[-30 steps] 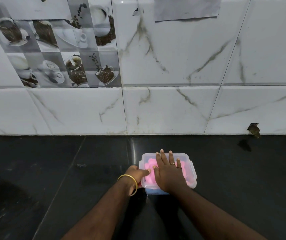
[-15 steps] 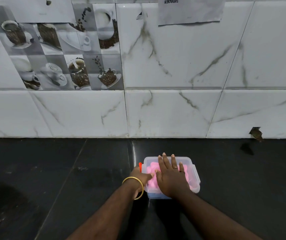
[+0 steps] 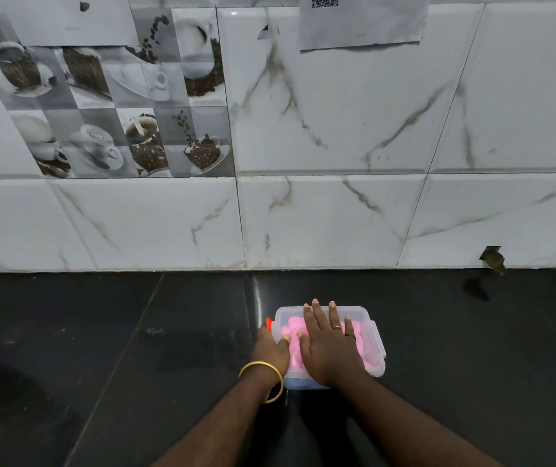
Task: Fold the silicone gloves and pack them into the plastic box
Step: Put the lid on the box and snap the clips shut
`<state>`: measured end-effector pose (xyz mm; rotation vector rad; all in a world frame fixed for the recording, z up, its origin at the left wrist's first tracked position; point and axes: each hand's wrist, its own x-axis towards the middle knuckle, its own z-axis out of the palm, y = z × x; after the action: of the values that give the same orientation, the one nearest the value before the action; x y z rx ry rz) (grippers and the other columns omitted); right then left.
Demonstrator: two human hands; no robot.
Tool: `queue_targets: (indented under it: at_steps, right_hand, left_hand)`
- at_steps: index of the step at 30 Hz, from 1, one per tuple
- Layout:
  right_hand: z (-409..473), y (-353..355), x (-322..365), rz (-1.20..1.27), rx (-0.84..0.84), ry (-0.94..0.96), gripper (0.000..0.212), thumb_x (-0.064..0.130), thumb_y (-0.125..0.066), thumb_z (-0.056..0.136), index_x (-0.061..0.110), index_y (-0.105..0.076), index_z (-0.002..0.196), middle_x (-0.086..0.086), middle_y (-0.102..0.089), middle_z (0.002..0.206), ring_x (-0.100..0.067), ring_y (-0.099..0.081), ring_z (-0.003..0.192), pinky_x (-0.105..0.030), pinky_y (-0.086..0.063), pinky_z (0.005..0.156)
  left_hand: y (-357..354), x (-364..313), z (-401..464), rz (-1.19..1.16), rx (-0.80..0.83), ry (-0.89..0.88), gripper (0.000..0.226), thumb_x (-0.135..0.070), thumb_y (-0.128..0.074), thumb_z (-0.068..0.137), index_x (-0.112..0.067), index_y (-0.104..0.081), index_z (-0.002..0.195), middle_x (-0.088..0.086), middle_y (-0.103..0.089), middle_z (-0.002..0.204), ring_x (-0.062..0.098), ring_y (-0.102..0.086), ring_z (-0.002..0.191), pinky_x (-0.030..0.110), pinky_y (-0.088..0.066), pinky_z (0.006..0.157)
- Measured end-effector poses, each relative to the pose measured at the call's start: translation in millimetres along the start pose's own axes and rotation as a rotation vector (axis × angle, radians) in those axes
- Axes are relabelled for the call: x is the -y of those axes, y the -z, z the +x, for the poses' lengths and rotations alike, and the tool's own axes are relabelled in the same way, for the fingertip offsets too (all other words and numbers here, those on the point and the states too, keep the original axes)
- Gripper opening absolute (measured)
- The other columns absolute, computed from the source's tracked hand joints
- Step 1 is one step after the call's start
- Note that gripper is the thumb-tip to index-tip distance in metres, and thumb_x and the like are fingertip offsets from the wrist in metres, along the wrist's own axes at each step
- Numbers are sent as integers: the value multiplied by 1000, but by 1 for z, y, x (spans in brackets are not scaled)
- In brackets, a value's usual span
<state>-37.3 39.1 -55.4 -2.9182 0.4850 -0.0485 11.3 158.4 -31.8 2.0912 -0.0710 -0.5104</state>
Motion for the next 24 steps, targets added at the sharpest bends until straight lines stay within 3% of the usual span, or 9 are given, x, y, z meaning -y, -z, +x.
queue_targets:
  at_steps: [3,7,10,13,15,17,19,21,24]
  right_hand:
    - [0,0,2,-11,-7,-7,62,48,-17,100,27,-2,156,2,0,166,-28,7,152,-50,2,120]
    - [3,1,3,-20,1,-4,62,49,-17,100,27,-2,156,1,-1,166,-29,6,152,-52,1,120]
    - [-6,9,-4,-1,-6,-9,62,49,-17,100,26,-3,157,1,-1,166,-29,6,152,-51,2,120]
    - [-3,11,-5,84,36,26,61,43,-22,102,23,-7,157,2,-2,166,-28,7,152,-52,0,120]
    - [0,16,-7,239,50,56,59,35,-31,102,20,-14,156,2,-9,165,-25,2,152,-49,-3,120]
    - [-3,23,-13,512,-57,19,55,23,-42,101,15,-27,153,-4,-28,160,-23,-14,151,-41,-14,120]
    - [-8,30,-27,617,-239,-109,52,16,-49,97,13,-38,148,-6,-44,152,-22,-32,145,-37,-26,117]
    - [-15,35,-44,617,-320,-286,55,18,-55,93,16,-40,146,-4,-47,148,-22,-41,139,-40,-31,114]
    - [-23,37,-67,758,-240,-590,63,33,-61,91,15,-37,147,-9,-47,148,-28,-46,135,-45,-38,111]
  left_hand:
    - [-5,1,-7,102,-67,-126,38,-25,-43,100,-6,-43,134,18,-57,132,33,-56,119,34,-43,97]
    - [-7,1,-3,147,-108,-137,43,-30,-42,101,-6,-40,137,18,-52,138,33,-52,125,37,-41,104]
    - [-13,-4,-9,558,-97,-138,54,-33,-28,103,-3,-23,147,21,-26,156,36,-26,143,44,-25,116]
    - [-14,-9,-6,935,-157,-349,56,-30,-24,103,-10,-9,153,17,1,162,40,-1,148,55,-8,118]
    - [-15,-17,2,1040,-69,-540,56,-24,-27,102,-13,-8,153,13,6,162,38,4,148,56,-7,117]
    - [-18,-29,8,1046,130,-610,65,-23,-37,98,-13,-5,154,12,4,163,32,5,149,52,-12,120]
    - [-25,-48,10,1061,311,-597,82,-33,-50,91,-10,-3,154,15,4,162,32,6,149,50,-14,120]
    - [-33,-64,11,1081,400,-555,112,-53,-66,77,-8,3,153,16,5,162,34,5,149,51,-12,120]
    - [-40,-79,9,1094,451,-460,140,-65,-79,57,-7,6,153,16,2,162,33,-1,149,49,-10,121]
